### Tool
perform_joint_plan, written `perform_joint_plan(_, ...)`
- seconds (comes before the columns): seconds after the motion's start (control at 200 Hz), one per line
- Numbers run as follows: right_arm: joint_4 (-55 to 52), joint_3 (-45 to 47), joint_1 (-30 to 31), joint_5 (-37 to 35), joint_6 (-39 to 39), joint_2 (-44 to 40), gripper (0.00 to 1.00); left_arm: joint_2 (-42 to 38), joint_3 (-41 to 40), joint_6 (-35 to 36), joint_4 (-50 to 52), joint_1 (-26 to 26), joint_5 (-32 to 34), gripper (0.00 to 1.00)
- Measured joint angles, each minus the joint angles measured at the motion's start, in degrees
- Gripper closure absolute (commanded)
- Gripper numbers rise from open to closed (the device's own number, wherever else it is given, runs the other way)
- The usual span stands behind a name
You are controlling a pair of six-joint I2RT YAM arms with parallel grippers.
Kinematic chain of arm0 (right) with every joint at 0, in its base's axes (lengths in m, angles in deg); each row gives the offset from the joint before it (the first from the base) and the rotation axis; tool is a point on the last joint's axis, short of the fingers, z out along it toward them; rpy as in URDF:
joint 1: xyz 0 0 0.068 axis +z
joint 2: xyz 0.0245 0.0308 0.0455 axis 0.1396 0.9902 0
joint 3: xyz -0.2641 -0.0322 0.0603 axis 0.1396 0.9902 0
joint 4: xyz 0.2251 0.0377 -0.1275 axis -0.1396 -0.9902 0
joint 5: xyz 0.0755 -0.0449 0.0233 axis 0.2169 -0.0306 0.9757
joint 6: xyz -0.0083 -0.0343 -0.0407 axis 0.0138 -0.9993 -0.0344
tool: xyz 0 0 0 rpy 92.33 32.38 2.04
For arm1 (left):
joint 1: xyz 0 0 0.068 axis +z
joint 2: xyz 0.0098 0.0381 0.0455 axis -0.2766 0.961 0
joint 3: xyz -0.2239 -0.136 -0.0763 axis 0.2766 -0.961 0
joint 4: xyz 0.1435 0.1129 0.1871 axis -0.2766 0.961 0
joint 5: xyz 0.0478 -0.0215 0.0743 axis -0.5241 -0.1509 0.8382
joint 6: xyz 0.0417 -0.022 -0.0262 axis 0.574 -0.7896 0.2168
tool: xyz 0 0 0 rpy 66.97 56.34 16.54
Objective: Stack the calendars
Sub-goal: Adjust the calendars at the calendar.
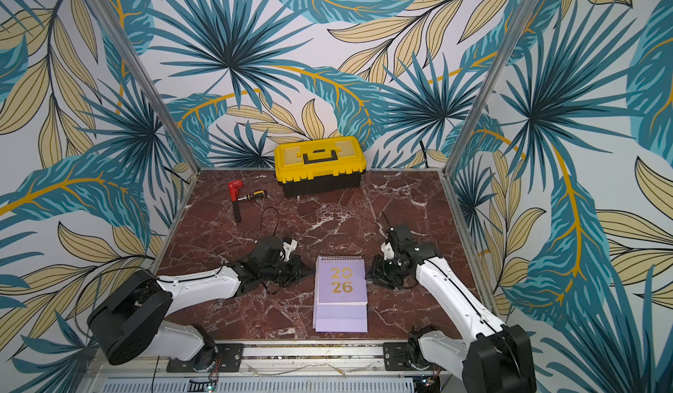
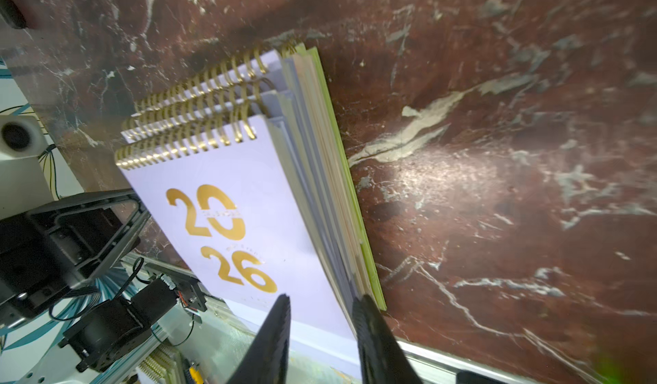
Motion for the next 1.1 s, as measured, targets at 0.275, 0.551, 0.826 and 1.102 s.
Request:
perform_joint_plan(0.275, -10.1, -1.7, 5.53, -14.51, 0.72, -1.29, 0.8, 4.26, 1.79, 0.09, 7.5, -0.87, 2.29, 1.0)
perform_joint_plan(0.551, -6.73, 2.47, 13.29, -22.05, 4.35, 3.1, 0.98, 6.73, 8.37, 1.25, 16.33, -3.98, 5.46, 1.0)
perform_joint_plan(0.826, -0.15, 5.57, 14.32, -22.1, 3.69, 3.23, 1.0, 8.79, 9.64, 0.42, 19.93, -6.69, 6.75, 1.0)
perform_joint_plan(1.102, 5.27, 6.91, 16.9, -21.49, 3.67, 7.3, 1.0, 12.55, 13.84, 0.33, 24.87, -9.42, 8.04, 1.0)
